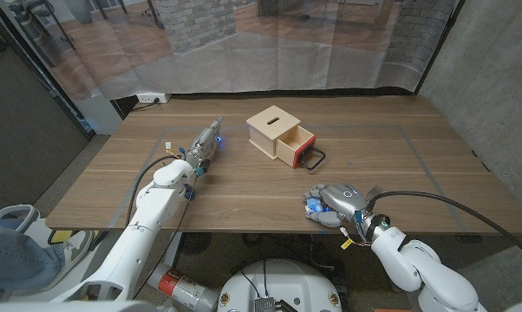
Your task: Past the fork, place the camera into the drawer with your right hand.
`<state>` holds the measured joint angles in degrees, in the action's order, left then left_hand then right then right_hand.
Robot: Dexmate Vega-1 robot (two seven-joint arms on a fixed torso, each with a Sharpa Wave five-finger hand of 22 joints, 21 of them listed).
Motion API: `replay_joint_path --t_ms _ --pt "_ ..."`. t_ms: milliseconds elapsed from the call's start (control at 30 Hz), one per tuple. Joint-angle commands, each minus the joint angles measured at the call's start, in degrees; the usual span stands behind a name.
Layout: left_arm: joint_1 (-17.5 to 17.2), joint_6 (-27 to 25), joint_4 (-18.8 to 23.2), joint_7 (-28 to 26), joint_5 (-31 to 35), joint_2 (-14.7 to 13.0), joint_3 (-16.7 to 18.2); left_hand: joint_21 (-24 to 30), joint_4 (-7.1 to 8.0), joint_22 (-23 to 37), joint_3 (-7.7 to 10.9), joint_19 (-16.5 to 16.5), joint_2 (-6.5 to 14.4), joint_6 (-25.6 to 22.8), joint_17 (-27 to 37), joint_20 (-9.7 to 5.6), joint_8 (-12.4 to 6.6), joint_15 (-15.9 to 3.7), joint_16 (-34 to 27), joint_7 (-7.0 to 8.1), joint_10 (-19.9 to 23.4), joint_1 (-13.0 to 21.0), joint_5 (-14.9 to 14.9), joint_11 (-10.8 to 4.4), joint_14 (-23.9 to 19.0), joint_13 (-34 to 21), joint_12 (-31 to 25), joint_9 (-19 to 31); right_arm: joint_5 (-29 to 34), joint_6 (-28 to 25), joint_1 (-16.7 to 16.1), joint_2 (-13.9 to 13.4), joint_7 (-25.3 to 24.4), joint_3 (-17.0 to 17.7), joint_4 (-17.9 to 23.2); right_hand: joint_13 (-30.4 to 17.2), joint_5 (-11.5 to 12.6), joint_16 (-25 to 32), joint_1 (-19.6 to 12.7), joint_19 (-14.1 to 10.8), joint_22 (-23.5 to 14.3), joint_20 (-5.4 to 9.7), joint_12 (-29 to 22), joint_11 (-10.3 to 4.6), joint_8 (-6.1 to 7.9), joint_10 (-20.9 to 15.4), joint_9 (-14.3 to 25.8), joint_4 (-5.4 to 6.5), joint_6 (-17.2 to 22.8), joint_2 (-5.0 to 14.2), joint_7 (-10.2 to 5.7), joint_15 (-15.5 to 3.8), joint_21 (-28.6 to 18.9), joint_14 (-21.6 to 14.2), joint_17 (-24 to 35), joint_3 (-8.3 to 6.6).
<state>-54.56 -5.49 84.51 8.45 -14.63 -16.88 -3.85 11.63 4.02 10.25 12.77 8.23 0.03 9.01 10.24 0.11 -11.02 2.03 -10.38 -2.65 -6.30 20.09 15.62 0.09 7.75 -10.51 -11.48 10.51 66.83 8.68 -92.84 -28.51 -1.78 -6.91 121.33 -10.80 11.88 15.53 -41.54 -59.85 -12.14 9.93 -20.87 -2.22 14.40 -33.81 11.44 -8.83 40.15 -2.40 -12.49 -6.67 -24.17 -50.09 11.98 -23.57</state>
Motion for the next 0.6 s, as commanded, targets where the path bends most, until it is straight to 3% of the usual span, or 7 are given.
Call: replay_joint_path --t_ms 33,600 --pt "0.7 0.7 -1.2 0.5 0.0 0.2 -0.1 0.0 -0.15 0.3 -0.11 0.1 0.7 -0.1 0.2 0.27 -0.27 0.35 -0.3 0.29 -0.1 0.1 -0.3 -0.35 0.2 -0.2 -0.1 0.3 -0.7 1.0 0.0 -0.1 -1.2 0.8 0.9 -0.2 -0.1 -0.2 -4.1 -0.7 -0.2 2.18 -0.2 -6.43 -0.14 -6.2 0.0 0.33 0.6 3.40 -0.15 -6.32 -0.5 -0.7 0.2 -0.25" --pt "1.7 1.2 -2.7 1.2 0.1 0.2 0.0 0.0 -0.16 0.3 -0.24 0.1 0.7 -0.2 0.3 0.24 -0.31 0.41 -0.3 0.28 -0.1 0.1 -0.3 -0.27 0.2 -0.2 -0.1 0.3 -0.6 2.0 0.8 0.4 -1.1 1.4 2.0 -0.2 -0.5 -0.8 -5.8 -1.5 -0.3 2.30 0.1 -6.76 -0.83 -7.2 0.0 -0.03 0.7 3.99 -0.13 -6.48 -1.3 -1.5 0.2 -0.61"
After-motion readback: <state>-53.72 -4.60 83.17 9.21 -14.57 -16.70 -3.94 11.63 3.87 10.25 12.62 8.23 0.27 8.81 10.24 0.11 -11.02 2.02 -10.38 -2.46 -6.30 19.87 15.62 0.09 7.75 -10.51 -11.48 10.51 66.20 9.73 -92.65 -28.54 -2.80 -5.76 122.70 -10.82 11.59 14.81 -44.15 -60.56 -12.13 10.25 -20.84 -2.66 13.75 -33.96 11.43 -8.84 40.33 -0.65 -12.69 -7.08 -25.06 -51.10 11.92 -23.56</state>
